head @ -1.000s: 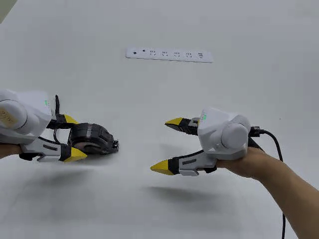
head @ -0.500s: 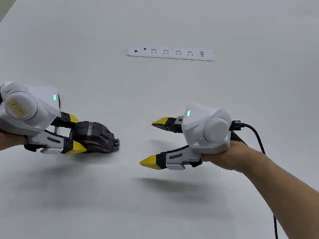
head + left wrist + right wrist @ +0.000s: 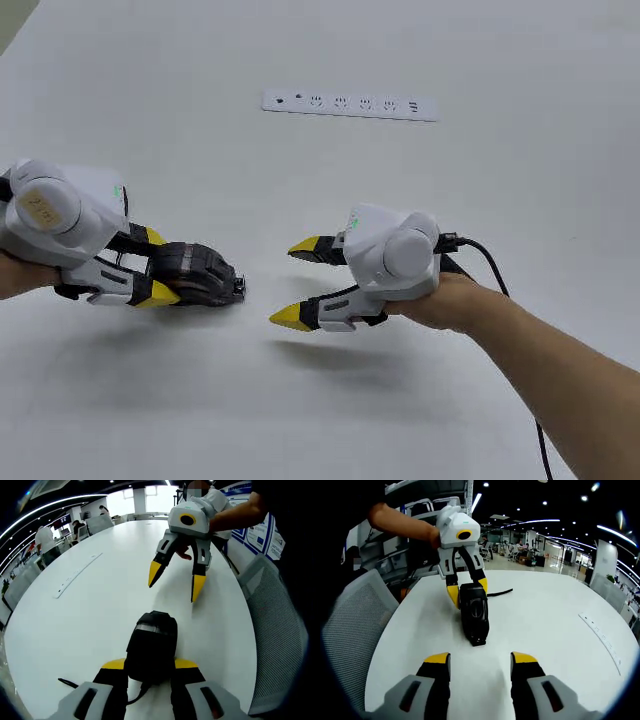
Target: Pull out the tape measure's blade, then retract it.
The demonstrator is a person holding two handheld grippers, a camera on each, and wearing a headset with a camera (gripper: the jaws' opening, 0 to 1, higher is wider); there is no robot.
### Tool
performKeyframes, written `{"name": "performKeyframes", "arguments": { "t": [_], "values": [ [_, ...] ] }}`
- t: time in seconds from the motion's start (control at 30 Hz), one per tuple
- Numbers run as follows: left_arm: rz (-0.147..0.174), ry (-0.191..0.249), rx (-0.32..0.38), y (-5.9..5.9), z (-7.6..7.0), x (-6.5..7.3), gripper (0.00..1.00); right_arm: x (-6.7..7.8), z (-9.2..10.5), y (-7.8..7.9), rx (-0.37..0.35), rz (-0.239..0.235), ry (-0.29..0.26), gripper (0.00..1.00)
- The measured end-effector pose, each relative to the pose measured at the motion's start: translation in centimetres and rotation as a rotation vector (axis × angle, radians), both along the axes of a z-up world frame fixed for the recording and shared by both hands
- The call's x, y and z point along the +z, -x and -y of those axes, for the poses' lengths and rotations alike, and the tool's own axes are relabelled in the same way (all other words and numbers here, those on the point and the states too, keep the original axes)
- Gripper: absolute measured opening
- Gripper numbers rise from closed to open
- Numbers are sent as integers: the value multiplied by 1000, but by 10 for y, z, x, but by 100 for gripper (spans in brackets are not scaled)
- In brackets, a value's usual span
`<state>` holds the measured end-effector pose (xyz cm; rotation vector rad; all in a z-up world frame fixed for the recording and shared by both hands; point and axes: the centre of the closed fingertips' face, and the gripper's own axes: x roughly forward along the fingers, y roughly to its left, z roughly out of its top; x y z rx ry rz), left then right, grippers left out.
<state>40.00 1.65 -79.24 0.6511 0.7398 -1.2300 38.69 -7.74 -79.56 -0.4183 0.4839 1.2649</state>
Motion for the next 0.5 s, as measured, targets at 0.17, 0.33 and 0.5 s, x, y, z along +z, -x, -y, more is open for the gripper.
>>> {"name": "performKeyframes", "arguments": {
  "t": [0.17, 0.33, 0.5],
  "values": [
    [-3, 0, -3, 0, 0, 0, 29, -4, -7, -1, 19, -5, 4, 45],
    [-9, -2, -3, 0, 0, -1, 29, -7, -14, -4, 22, -14, 2, 44],
    [-11, -1, -4, 0, 0, -1, 29, -9, -21, -6, 32, -22, -4, 41]
  ]
}}
